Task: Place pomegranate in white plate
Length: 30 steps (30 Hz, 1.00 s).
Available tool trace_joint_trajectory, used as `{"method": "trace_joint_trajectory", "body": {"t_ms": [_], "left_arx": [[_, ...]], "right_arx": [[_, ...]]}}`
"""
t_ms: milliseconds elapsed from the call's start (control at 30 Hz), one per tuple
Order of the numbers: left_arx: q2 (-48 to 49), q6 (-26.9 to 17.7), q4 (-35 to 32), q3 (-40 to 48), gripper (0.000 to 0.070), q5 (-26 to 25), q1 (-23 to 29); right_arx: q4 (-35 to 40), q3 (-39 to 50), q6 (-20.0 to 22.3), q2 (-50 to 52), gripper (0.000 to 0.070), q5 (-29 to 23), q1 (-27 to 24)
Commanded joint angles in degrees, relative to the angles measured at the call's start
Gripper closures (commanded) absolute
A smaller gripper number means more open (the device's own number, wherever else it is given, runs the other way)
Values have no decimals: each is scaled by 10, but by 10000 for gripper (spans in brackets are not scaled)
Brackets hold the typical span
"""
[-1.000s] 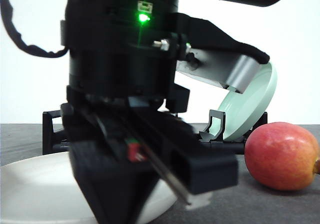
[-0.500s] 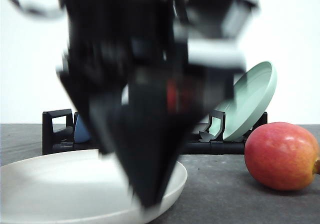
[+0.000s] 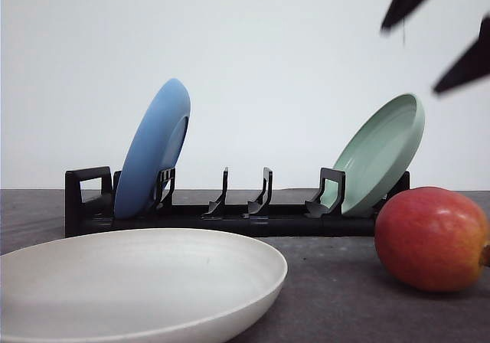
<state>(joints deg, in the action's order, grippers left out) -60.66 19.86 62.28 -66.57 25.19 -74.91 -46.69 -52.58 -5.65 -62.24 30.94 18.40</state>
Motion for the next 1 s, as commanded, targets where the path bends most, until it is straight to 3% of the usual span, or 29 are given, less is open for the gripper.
{"method": "trace_joint_trajectory", "body": {"t_ms": [0,167,333,500,767,833,967], "left_arx": [[28,10,0,-3,114,3,-9],[143,26,-3,40,114,3,-9],[275,54,-5,101,114,2,-9],[390,67,-1,129,114,0,-9],[482,83,13,130,114,-8,-9],[488,84,27,130,114,-8,-9],[489,86,45,130,114,-8,-9]], "right_arx": [[0,-9,-1,-26,97,-26,10],[0,-9,13,-84,0,-92,27],[-1,-9,35,-131,0,-134,37],[0,-9,50,-178,0,-137,44],[11,-9,62,-250,2,-145,59],[13,-9,61,-263,29,-145,63],[12,-9,59,-275,236,-144,69]]}}
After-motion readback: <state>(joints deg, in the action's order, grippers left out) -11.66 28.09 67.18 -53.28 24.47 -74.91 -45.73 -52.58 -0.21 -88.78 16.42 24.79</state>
